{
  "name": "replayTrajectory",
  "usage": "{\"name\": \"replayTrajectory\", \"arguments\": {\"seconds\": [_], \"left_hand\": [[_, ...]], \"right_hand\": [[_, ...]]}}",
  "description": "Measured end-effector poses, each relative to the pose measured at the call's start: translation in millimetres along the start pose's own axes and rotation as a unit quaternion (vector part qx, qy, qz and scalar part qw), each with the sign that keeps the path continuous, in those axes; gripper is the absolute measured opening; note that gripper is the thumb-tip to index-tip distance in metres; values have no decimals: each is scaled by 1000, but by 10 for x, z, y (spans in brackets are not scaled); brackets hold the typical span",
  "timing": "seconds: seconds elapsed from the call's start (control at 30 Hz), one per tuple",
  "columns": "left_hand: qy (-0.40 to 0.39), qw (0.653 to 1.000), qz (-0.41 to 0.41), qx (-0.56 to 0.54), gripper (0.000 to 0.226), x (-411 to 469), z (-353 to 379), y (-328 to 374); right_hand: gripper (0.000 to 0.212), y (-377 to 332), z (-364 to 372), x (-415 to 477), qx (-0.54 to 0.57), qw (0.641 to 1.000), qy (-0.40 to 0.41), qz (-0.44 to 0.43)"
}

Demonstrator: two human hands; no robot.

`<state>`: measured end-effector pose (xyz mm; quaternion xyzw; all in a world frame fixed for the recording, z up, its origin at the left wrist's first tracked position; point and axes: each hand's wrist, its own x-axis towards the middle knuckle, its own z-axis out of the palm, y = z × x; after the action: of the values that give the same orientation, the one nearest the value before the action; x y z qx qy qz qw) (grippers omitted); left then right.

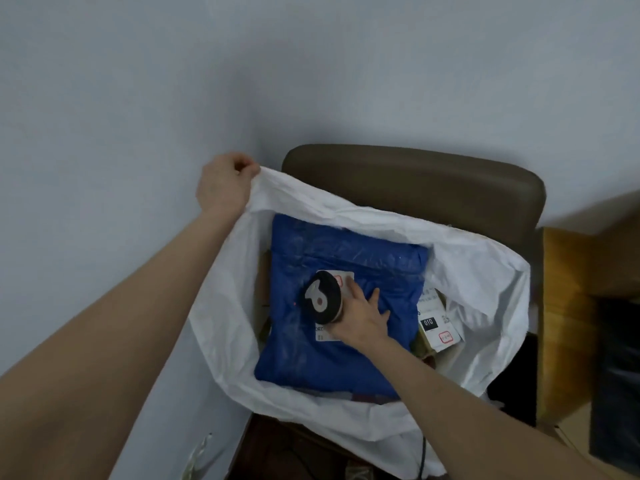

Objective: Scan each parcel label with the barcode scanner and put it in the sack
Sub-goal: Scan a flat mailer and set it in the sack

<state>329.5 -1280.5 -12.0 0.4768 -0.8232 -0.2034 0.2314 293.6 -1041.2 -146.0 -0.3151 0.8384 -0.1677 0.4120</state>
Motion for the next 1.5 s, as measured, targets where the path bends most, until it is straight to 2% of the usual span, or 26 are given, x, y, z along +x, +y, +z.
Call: {"name": "replayTrajectory", "arguments": {"seconds": [0.07, 0.17, 0.23, 0.3, 0.33, 0.37, 0.4, 0.47, 0.53, 0.67, 0.77, 0.87, 0.93, 1.07, 1.17, 1.27, 1.33, 1.4, 1.5], "left_hand": [[78, 997, -4, -23, 18, -11, -20, -40], [99, 995, 15, 17, 18, -68, 42, -139], [98, 983, 128, 82, 25, -194, 151, -165], [72, 945, 293, 123, 35, -439, 350, -169], [35, 927, 350, 128, 39, -606, 476, -189], [-16, 919, 372, 134, 42, -787, 585, -203], [-79, 921, 356, 141, 46, -972, 697, -249], [-184, 935, 267, 143, 56, -1284, 880, -339], [-232, 934, 213, 167, 70, -1487, 1032, -366], [-309, 900, 183, 245, 116, -1724, 1294, -139], [-323, 874, 169, 322, 124, -1759, 1411, -95], [-312, 875, 126, 349, 123, -1681, 1510, -67], [-313, 876, 115, 349, 122, -1686, 1593, -2], [-292, 884, 117, 346, 119, -1729, 1662, 12], [-272, 906, 121, 302, 104, -1865, 1585, -47], [-243, 938, 72, 238, 82, -2061, 1383, -63], [-188, 959, 56, 203, 71, -2235, 1189, -70], [-110, 979, 26, 168, 70, -2405, 963, -97], [16, 984, -116, 136, 76, -2593, 590, -288]], "right_hand": [[91, -88, -60, 202, 8, 999, -31, 20], [112, -87, -94, 519, 71, 995, -53, 40], [116, -8, -47, 634, 126, 991, -38, 40], [103, -27, -67, 528, 138, 989, -29, 35], [82, -32, -93, 436, 140, 990, -13, 32], [55, -7, -117, 355, 146, 989, 11, 28], [33, 27, -144, 247, 151, 987, 43, 29], [10, 115, -219, 4, 162, 979, 114, 42], [9, 246, -258, -193, 189, 964, 171, 77], [13, 539, -348, -514, 258, 920, 265, 127], [21, 801, -486, -692, 260, 886, 358, 136], [48, 1158, -632, -695, 208, 881, 386, 176], [57, 1362, -681, -637, 186, 882, 381, 207], [48, 1495, -694, -559, 209, 867, 387, 235], [39, 1510, -611, -642, 182, 857, 404, 261], [53, 1492, -600, -830, 151, 862, 411, 254], [65, 1505, -650, -909, 146, 881, 375, 246], [66, 1536, -701, -916, 161, 897, 332, 243], [50, 1540, -705, -881, 198, 906, 299, 223]]}}
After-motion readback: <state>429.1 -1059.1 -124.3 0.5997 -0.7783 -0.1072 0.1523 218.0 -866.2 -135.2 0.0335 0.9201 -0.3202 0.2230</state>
